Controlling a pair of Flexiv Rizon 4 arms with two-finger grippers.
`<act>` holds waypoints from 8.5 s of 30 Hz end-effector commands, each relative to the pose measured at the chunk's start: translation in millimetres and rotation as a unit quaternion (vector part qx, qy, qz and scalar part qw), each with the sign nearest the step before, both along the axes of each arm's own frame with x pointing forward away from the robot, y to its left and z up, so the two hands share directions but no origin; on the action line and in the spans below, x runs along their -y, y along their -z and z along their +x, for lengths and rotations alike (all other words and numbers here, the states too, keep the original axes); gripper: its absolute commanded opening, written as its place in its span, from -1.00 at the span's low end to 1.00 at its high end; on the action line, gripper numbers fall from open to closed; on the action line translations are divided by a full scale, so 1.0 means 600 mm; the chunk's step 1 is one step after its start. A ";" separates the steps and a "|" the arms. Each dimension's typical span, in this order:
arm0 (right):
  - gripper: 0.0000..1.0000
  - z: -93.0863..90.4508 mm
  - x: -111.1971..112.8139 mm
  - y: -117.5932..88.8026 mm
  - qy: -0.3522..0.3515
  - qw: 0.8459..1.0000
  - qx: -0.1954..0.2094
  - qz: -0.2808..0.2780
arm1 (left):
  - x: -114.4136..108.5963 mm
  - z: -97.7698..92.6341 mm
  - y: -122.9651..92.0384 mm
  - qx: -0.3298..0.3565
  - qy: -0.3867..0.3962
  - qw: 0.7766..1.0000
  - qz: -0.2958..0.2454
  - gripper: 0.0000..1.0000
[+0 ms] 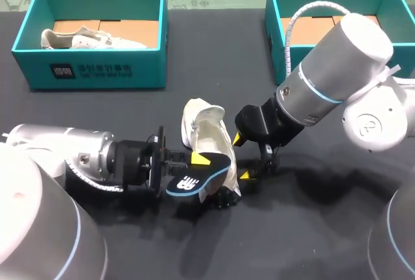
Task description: Take the shoe out of the shoebox, open the shoe tongue, remove and reinsert the insole, then place the shoe into the shoebox
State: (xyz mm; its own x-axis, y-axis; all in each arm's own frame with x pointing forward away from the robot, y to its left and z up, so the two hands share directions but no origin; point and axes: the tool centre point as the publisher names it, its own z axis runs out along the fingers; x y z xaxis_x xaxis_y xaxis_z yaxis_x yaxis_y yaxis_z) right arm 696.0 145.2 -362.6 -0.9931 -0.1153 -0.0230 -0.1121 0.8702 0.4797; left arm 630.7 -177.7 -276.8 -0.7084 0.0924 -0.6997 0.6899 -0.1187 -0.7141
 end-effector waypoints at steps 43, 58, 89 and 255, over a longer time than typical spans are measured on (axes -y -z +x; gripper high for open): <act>1.00 0.013 -0.003 -0.011 0.026 0.998 -0.018 -0.059 | 0.026 0.026 -0.002 -0.110 -0.054 0.992 0.007 -1.00; 1.00 0.013 -0.003 -0.011 0.026 0.998 -0.018 -0.059 | 0.041 0.052 0.042 -0.118 -0.038 0.992 0.000 -1.00; 1.00 0.013 -0.003 -0.011 0.026 0.998 -0.018 -0.059 | 0.022 0.070 0.078 -0.115 -0.064 0.990 0.042 -1.00; 1.00 0.013 -0.003 -0.011 0.026 0.998 -0.018 -0.059 | 0.055 0.073 0.045 0.007 -0.098 0.993 0.064 -0.63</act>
State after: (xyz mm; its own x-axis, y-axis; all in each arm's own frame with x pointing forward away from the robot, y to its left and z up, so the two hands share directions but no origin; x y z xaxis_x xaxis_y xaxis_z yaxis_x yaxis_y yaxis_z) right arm 704.5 146.5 -355.0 -0.9977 -0.0635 0.0243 -0.0497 0.9247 0.3774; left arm 675.8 -210.7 -305.6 -0.7134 0.0386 -0.6997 0.6990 0.1080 -0.7069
